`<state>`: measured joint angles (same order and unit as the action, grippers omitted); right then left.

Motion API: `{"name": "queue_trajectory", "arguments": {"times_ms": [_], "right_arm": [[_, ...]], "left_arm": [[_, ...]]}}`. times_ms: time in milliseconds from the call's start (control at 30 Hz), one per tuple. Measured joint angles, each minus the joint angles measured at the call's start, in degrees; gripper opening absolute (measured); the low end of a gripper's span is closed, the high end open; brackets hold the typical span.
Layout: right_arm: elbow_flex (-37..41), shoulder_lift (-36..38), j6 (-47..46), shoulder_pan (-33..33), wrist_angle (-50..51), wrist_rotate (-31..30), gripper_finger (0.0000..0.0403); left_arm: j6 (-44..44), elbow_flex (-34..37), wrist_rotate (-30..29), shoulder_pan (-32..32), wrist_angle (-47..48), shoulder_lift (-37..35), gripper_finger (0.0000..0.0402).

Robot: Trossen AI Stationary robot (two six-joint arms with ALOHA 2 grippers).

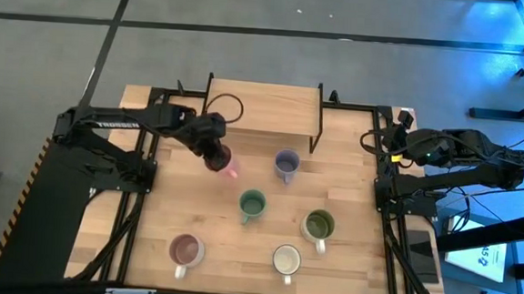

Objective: Place coffee mugs
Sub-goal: Put the pink mug on the shelf

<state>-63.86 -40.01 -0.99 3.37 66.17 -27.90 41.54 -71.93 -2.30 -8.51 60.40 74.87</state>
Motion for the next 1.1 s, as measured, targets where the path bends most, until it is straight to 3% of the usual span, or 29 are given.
{"name": "queue_trajectory", "arguments": {"times_ms": [200, 667, 1100], "right_arm": [[0.0, 0.0, 0.02, -0.01, 0.0, 0.0, 0.0193], [0.0, 0.0, 0.02, -0.01, 0.0, -1.07, 0.0193], [0.0, 0.0, 0.02, -0.01, 0.0, -1.05, 0.0193]], "left_arm": [[-2.61, -5.31, -2.05, -4.9, 4.24, -0.02, 0.0014], [-12.1, -12.65, -1.55, -22.96, 4.79, 0.97, 0.0014], [-23.09, -28.6, -0.42, -34.31, 11.14, 14.51, 0.0014]]}}
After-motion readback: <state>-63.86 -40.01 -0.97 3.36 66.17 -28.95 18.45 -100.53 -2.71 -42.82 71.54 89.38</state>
